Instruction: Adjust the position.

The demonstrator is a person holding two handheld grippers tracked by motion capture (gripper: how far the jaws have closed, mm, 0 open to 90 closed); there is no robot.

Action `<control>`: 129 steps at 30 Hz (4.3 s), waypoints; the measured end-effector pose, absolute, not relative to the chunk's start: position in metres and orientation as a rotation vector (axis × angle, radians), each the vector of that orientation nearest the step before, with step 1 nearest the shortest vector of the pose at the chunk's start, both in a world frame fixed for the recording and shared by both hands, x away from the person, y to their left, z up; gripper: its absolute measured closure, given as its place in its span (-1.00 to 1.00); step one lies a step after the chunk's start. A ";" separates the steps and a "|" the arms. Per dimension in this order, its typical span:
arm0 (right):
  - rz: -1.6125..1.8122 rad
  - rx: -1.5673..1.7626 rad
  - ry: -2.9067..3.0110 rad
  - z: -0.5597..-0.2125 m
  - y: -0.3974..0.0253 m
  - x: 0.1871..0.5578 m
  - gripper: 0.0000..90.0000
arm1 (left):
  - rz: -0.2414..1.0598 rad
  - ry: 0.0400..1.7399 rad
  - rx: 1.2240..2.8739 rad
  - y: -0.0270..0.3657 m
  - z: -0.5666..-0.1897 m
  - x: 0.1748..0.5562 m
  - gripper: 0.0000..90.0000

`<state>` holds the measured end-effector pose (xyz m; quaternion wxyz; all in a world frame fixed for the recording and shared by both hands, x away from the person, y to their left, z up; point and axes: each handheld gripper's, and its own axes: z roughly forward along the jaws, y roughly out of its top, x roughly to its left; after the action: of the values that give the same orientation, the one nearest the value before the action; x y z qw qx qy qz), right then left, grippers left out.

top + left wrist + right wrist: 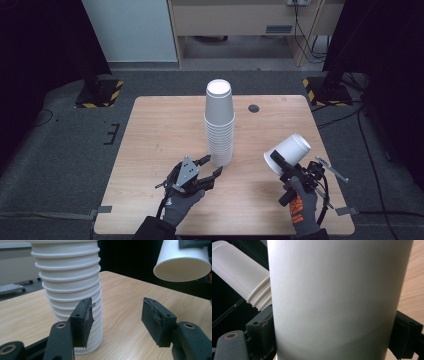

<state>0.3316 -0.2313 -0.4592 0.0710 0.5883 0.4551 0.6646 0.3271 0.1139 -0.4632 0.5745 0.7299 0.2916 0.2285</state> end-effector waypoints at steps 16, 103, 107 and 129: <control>2.010 1.776 1.371 -0.460 -0.231 0.332 -0.71 | 0.506 0.630 1.713 0.081 -0.463 0.333 0.01; 2.070 1.834 1.456 -0.471 -0.214 0.335 -0.71 | 0.496 0.519 1.594 -0.022 -0.479 0.375 0.49; 2.082 1.835 1.454 -0.471 -0.214 0.335 -0.72 | 0.511 0.507 1.601 -0.021 -0.479 0.374 0.61; 2.105 1.824 1.467 -0.472 -0.217 0.338 -0.77 | 0.513 0.462 1.641 -0.010 -0.482 0.369 0.85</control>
<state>0.3382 -0.2169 -0.4718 -0.0035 0.5793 0.4660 0.6687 0.3691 -0.0102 -0.4818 0.6293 0.7164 0.2016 0.2239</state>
